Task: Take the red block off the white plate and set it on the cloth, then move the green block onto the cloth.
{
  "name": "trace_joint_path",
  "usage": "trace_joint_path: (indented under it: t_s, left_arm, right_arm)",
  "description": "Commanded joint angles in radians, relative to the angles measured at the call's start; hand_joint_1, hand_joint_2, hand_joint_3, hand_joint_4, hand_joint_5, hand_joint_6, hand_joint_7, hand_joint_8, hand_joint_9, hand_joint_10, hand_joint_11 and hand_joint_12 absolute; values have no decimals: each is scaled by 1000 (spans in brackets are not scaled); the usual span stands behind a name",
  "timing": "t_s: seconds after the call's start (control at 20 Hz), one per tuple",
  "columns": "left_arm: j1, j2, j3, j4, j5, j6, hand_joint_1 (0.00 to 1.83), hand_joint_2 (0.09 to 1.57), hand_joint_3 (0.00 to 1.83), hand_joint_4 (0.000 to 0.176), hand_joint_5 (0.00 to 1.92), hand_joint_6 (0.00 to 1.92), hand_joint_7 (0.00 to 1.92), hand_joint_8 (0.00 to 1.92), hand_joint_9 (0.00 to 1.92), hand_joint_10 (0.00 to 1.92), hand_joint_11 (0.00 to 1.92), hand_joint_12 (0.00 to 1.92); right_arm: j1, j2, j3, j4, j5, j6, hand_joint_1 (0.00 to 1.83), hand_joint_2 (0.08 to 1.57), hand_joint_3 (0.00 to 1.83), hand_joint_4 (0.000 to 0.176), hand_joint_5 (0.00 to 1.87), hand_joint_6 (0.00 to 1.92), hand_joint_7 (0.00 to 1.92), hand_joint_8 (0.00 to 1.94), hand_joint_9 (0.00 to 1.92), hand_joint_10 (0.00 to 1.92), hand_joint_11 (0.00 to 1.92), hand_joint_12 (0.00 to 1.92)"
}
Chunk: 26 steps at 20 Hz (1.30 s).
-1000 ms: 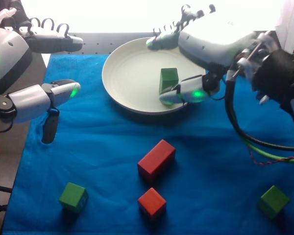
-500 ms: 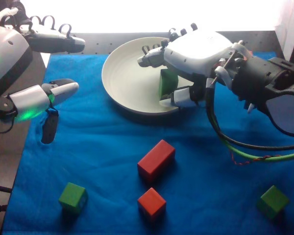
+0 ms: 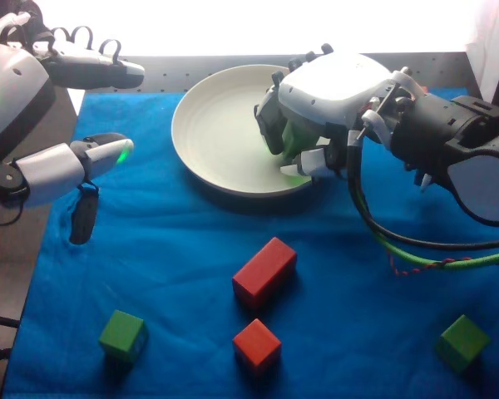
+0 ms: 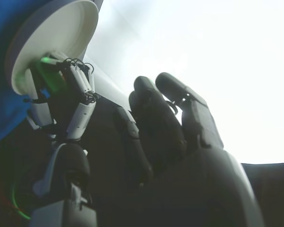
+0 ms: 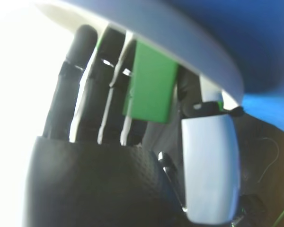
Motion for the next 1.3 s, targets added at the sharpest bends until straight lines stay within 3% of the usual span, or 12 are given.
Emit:
trace_joint_path:
  t_s: [0.0, 0.05, 0.3, 0.5, 0.65, 0.75, 0.8, 0.85, 0.95, 1.0, 1.15, 1.25]
  left_arm:
    - [-12, 0, -3, 15, -133, -1, 669, 1215, 2, 45, 703, 2, 609, 5, 636, 34, 152, 1251]
    - [-12, 0, -3, 14, -133, -1, 682, 1222, 3, 33, 704, 3, 608, 4, 644, 37, 168, 1254]
    - [-9, -1, -2, 6, -131, -1, 668, 1211, 0, 44, 728, 4, 616, 2, 634, 37, 129, 1263]
    - [-5, -2, -3, -1, -129, -1, 634, 1209, 1, 41, 718, 0, 594, 0, 604, 17, 118, 1194]
    - [-4, -2, -3, -4, -125, -1, 668, 1210, 0, 36, 727, 2, 624, 10, 649, 32, 169, 1180]
    - [-2, -2, -3, -8, -123, -1, 657, 1208, 0, 41, 731, 2, 616, 3, 616, 13, 135, 1123]
    - [-1, -2, -3, -8, -122, -1, 665, 1209, 0, 40, 728, 1, 615, 2, 612, 10, 122, 1134]
    - [-1, -2, -3, -9, -122, -1, 639, 1218, 1, 43, 715, 0, 611, 0, 619, 11, 144, 1103]
    - [0, -1, -4, -10, -122, -1, 617, 1207, 0, 42, 730, 6, 631, 6, 617, 8, 114, 1112]
    - [1, 0, -5, -11, -124, -1, 650, 1194, 0, 42, 752, 14, 649, 12, 636, 15, 138, 1135]
    - [14, 10, -13, -20, -139, -1, 646, 1174, 0, 64, 767, 15, 660, 8, 654, 17, 214, 1107]
    - [24, 18, -19, -25, -152, -1, 609, 1168, 0, 49, 769, 12, 637, 0, 652, 13, 237, 1147]
  right_arm:
    - [13, -2, 3, -9, -101, -2, 1248, 1136, 0, 0, 966, 991, 933, 1088, 852, 1023, 611, 1429]
    - [13, -2, 3, -9, -101, -2, 1234, 1124, 0, 0, 975, 932, 973, 1097, 934, 889, 674, 1443]
    - [27, 0, -6, -9, -106, 6, 1281, 1074, 0, 0, 1022, 749, 1141, 933, 1058, 914, 733, 1548]
    - [54, 40, -48, -23, -141, 6, 1267, 1116, 0, 0, 984, 781, 1002, 1191, 912, 1135, 703, 1602]
    - [60, 76, -88, -41, -186, 20, 1249, 1171, 1, 0, 911, 827, 878, 1434, 800, 1590, 709, 1908]
    - [60, 100, -105, -90, -228, 109, 1228, 1141, 0, 0, 880, 1090, 996, 1077, 912, 1035, 743, 1525]
    - [60, 114, -120, -97, -245, 112, 1346, 1133, 3, 0, 850, 1118, 988, 962, 898, 1253, 758, 1482]
    - [60, 134, -144, -105, -267, 112, 1264, 1134, 2, 0, 860, 1091, 1024, 1039, 968, 1093, 804, 1507]
    - [60, 174, -184, -124, -293, 112, 1374, 1130, 0, 0, 863, 1004, 1005, 966, 892, 1343, 759, 1534]
    - [60, 198, -211, -140, -310, 112, 1294, 1115, 0, 0, 935, 892, 1045, 1084, 935, 1274, 763, 1642]
    - [48, 295, -308, -176, -392, 112, 1378, 1121, 0, 0, 900, 991, 1027, 956, 869, 1342, 710, 1674]
    - [10, 341, -363, -176, -455, 112, 1279, 1106, 0, 0, 1007, 759, 1031, 1180, 980, 1466, 815, 1853]
